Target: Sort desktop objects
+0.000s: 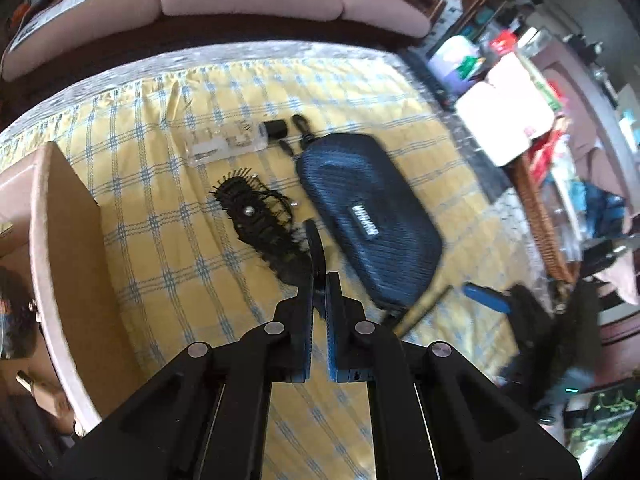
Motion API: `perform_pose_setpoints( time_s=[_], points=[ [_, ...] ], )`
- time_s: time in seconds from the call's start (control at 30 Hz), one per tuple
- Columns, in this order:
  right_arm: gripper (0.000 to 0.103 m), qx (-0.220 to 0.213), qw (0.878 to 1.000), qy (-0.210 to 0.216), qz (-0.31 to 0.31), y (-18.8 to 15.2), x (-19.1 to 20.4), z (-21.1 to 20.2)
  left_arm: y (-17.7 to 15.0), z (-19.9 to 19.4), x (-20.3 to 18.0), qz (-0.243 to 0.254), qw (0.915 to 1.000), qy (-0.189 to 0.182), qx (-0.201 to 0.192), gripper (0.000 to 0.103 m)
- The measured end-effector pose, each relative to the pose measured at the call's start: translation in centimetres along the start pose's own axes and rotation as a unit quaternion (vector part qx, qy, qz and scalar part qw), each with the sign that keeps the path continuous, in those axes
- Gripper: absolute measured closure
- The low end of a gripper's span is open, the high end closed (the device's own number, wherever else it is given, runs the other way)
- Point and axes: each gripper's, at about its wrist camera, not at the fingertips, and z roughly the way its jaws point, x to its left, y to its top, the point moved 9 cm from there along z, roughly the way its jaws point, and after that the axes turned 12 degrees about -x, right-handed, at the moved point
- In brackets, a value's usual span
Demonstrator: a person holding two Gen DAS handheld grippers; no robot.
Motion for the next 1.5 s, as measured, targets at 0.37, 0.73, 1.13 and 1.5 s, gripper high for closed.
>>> perform_pose_setpoints(
  time_s=[0.37,0.73,1.13,1.5],
  points=[
    [0.001,-0.001,0.997,-0.019,0.072,1.3,-0.7,3.7,1.1,-5.0,-2.5,-0.011,0.9975,-0.062,-0.034,0.098],
    [0.029,0.003,0.996,-0.022,0.085,0.9,-1.5,3.6,0.5,-6.9,-1.5,-0.023,0.9967,-0.067,-0.040,0.098],
    [0.028,-0.041,0.995,-0.006,0.093,4.4,2.1,-4.3,-1.3,-15.1,2.1,-0.033,0.9957,-0.050,-0.071,0.098],
    [0.028,-0.045,0.994,0.097,0.020,10.9,17.9,-5.4,-5.9,-22.8,12.8,-0.080,0.9926,0.012,-0.090,0.098]
  ],
)
